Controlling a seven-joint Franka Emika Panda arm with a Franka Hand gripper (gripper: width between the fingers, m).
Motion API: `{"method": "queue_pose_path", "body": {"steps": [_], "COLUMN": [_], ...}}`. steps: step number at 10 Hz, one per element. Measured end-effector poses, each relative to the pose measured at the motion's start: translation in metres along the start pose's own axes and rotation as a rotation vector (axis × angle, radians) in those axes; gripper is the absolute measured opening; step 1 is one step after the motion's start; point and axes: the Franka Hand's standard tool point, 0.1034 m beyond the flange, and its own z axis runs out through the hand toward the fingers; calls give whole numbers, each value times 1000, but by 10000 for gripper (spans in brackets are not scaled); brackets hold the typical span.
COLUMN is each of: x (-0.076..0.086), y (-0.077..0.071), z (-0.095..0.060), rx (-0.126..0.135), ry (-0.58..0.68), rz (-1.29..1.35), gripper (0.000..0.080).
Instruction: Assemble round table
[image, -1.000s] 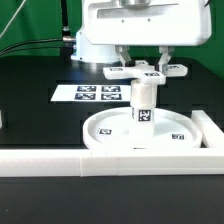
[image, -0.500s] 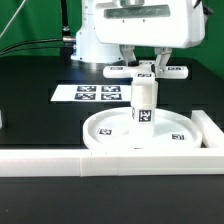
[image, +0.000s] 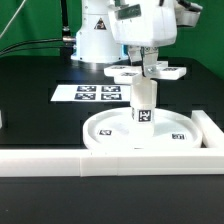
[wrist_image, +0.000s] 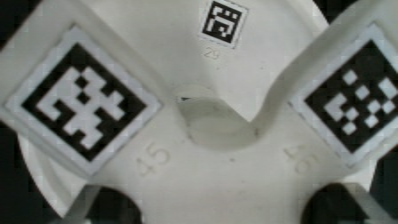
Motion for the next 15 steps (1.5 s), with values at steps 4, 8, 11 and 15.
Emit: {"method": "queue_pose_path", "body": {"steps": [4,8,11,15], "x": [1,-3,-10,-20], "y": [0,-6,-12,-16], "z": [0,-14,-35,-28], "rx": [20,14,26,-12], "ry": [-32,-54,-78,-16], "rz": [367,295,236,-176], "gripper": [442,642,648,649]}}
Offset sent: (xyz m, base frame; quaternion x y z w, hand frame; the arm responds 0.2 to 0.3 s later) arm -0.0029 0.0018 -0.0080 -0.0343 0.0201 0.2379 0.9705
